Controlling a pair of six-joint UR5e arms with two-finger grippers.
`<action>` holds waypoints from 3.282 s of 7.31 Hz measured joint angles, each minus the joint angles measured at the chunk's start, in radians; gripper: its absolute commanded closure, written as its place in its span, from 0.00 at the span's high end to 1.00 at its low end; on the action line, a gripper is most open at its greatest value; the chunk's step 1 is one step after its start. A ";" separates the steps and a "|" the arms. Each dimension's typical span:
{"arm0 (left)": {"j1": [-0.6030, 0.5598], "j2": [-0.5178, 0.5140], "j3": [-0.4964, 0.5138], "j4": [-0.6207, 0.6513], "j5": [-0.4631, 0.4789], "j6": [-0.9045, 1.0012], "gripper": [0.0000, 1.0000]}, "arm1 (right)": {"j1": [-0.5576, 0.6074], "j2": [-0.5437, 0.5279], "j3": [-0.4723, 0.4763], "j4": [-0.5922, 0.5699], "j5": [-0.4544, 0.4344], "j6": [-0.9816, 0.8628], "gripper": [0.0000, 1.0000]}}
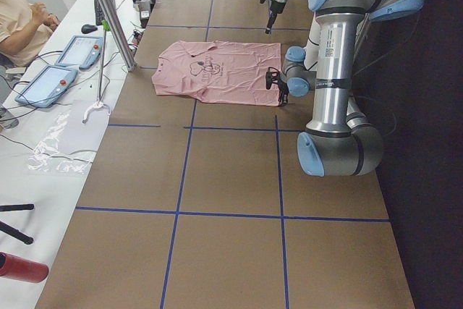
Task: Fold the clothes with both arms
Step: 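Lower both grippers to the shirt's hem corners nearest the robot and grasp, then lift the hem with both grippers and fold it toward the collar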
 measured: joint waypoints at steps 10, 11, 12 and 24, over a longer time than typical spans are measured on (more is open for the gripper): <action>0.007 -0.013 -0.012 0.002 -0.002 0.006 0.00 | -0.164 0.012 -0.094 -0.036 -0.144 0.124 0.65; 0.007 -0.016 -0.013 0.001 -0.002 0.005 0.00 | -0.183 0.013 -0.101 -0.050 -0.158 0.138 0.62; 0.007 -0.016 -0.015 0.001 -0.002 0.004 0.00 | -0.194 0.013 -0.113 -0.057 -0.167 0.144 0.58; -0.007 -0.021 -0.153 0.061 -0.058 0.009 0.00 | -0.180 0.008 0.018 -0.157 -0.153 0.141 0.00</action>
